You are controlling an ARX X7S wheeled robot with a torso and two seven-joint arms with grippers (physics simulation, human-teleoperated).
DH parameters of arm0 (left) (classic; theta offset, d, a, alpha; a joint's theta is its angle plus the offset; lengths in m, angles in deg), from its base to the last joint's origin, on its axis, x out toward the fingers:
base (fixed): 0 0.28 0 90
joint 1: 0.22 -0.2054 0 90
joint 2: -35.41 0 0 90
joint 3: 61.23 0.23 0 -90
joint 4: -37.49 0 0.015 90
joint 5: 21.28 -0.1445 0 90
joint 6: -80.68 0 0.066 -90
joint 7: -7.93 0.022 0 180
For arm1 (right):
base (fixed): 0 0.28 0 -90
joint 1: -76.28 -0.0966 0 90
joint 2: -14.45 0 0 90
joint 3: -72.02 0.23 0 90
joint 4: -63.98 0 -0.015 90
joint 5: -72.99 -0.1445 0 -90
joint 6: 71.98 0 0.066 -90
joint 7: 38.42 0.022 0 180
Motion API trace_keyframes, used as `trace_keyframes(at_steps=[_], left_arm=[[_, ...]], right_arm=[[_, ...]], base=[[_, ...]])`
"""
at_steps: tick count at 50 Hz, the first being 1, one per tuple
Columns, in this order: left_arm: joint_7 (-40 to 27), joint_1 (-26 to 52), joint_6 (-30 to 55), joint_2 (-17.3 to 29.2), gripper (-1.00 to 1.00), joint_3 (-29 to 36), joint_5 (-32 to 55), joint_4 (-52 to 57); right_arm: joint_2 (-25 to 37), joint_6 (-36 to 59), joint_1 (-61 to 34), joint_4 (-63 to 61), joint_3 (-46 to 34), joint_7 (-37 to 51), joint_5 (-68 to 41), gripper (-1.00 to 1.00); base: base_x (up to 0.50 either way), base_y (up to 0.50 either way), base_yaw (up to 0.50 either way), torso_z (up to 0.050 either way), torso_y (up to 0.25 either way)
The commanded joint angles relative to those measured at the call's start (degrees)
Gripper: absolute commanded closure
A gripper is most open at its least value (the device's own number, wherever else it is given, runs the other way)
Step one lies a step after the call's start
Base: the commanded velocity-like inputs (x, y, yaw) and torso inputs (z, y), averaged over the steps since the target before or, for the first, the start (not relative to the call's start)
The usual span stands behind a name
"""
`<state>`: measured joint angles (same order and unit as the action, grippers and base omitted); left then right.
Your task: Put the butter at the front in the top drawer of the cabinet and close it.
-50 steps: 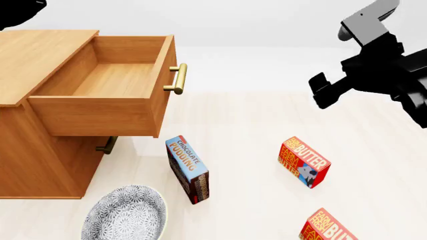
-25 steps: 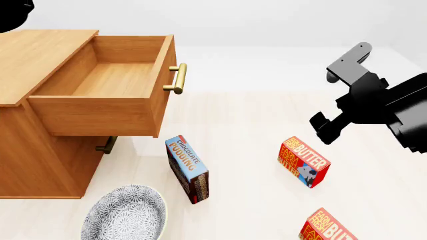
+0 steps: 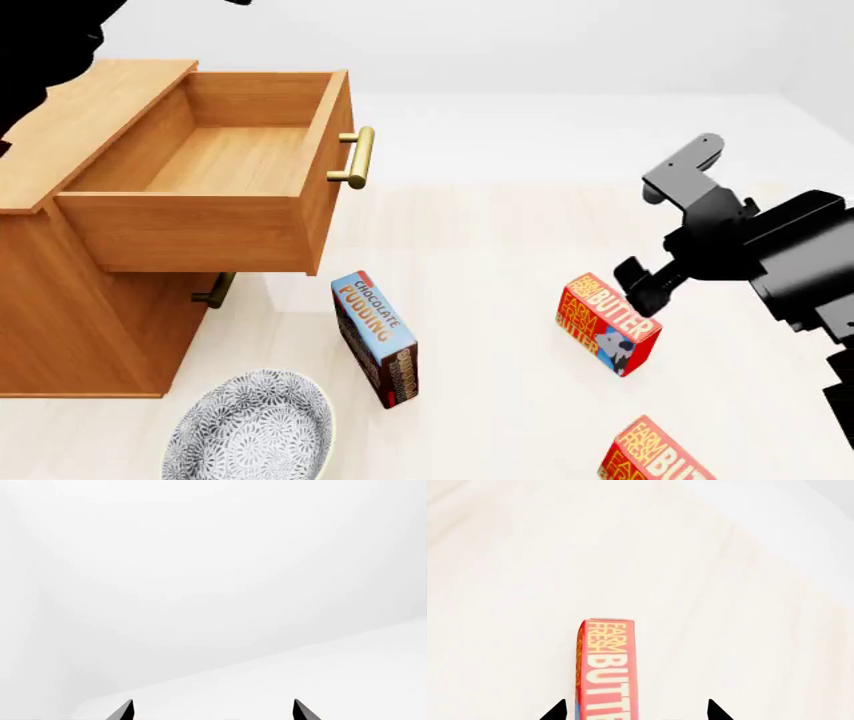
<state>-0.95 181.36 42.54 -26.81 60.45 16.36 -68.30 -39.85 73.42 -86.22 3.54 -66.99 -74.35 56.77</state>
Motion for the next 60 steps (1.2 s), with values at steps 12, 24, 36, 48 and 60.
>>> trace_keyframes(at_steps=[12,24,36,48,60], left_arm=[[0.0,-1.0,-0.2,0.2,-1.00,0.5,-0.2,-0.3],[0.0,-0.9,0.3,0.5,-1.00,0.4,0.1,0.0],[0.1,-0.6,0.7,0.5,-1.00,0.6,0.2,0.0],[0.4,-0.6,0.2,0.2,-1.00,0.6,0.2,-0.7],[-0.3,-0.9,0.2,0.2,-1.00,-0.7,1.1,-0.4]], right_arm=[[-3.4,-5.5,2.1,9.0,0.3,1.4,0.6,-1.00],[-4.6,-7.5,2.8,12.4,0.3,1.4,0.6,-1.00],[-5.3,-9.3,4.0,15.0,0.5,1.7,0.5,-1.00],[-6.4,-11.1,4.1,18.5,0.3,1.8,1.0,-1.00],[-7.1,-12.1,3.9,20.5,0.1,2.2,1.4,-1.00]], base=[[0.00,0.00,0.00,0.000,0.000],[0.00,0.00,0.00,0.000,0.000],[0.00,0.00,0.00,0.000,0.000],[0.00,0.00,0.00,0.000,0.000],[0.00,0.00,0.00,0.000,0.000]])
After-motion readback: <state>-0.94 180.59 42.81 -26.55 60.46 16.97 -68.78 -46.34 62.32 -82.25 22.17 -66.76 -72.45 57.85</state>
